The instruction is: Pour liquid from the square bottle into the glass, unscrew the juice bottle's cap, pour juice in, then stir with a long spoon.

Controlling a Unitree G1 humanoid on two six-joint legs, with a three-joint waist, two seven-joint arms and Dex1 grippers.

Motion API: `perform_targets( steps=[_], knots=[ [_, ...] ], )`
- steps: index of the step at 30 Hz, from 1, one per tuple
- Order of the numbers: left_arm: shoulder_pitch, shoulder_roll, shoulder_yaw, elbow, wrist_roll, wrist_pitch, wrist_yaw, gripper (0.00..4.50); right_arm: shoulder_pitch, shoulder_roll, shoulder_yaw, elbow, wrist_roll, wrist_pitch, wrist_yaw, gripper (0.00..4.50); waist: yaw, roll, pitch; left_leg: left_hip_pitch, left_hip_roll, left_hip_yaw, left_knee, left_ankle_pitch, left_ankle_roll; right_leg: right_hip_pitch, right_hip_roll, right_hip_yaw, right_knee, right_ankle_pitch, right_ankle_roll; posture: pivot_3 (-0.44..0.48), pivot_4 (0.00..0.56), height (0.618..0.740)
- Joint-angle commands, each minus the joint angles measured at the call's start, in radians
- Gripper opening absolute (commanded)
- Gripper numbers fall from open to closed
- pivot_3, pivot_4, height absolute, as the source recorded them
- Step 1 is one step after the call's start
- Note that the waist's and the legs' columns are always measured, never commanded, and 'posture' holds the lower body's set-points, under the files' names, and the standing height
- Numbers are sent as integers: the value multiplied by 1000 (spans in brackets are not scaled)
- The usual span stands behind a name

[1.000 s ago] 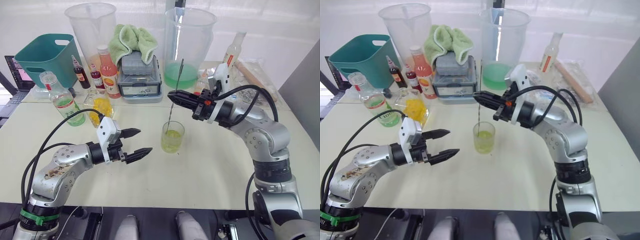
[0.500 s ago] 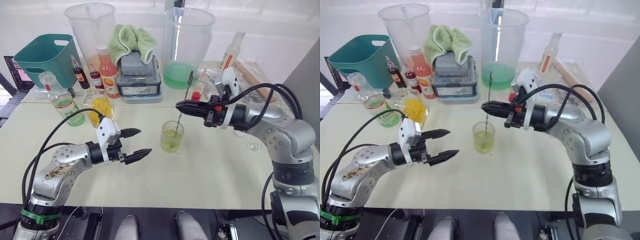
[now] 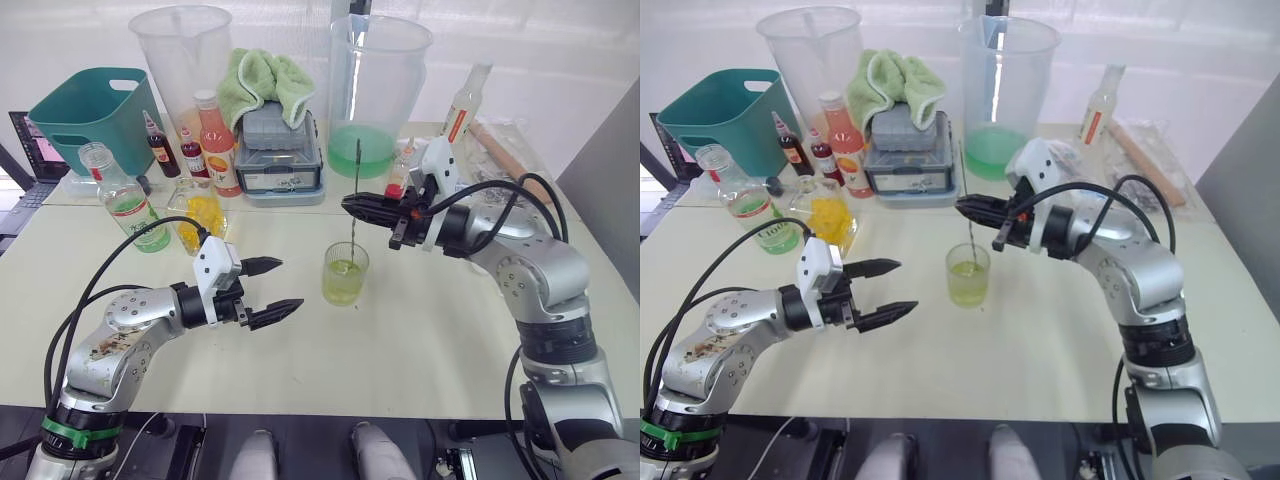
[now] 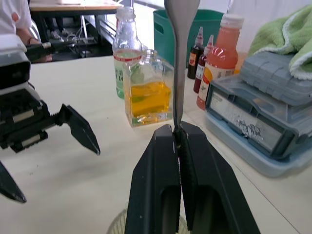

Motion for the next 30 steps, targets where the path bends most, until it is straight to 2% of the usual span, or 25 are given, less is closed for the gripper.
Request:
perform_targets(
  steps=[1,7,13,24,30],
  knots=[
    [-12,2,8,-9,-3,-22,-7,4455,-30,40,-23,-38,36,-2,-10,0,-1,0,0,0,0,0,0,0,0,0,0,0,0,0,0,0,150,728],
    [-16,1,5,-5,2,-26,-9,4455,-21,65,-26,-66,68,39,-8,0,0,0,0,0,0,0,0,0,0,0,0,0,1,0,0,0,150,728],
    [-20,-1,-3,-1,8,-31,-11,4455,-5,44,-36,-97,119,116,3,0,0,0,0,0,0,0,0,0,0,0,0,0,1,0,0,0,150,728],
    [-26,1,-9,12,17,-42,-22,4455,-3,-123,-25,-107,48,115,52,0,2,0,0,0,0,0,0,0,0,0,0,0,1,0,0,0,150,728],
    [-19,6,-3,9,11,-39,-29,4455,-17,-148,-41,-75,30,82,68,0,0,0,0,0,0,0,0,0,0,0,0,0,1,0,0,0,150,728]
  ],
)
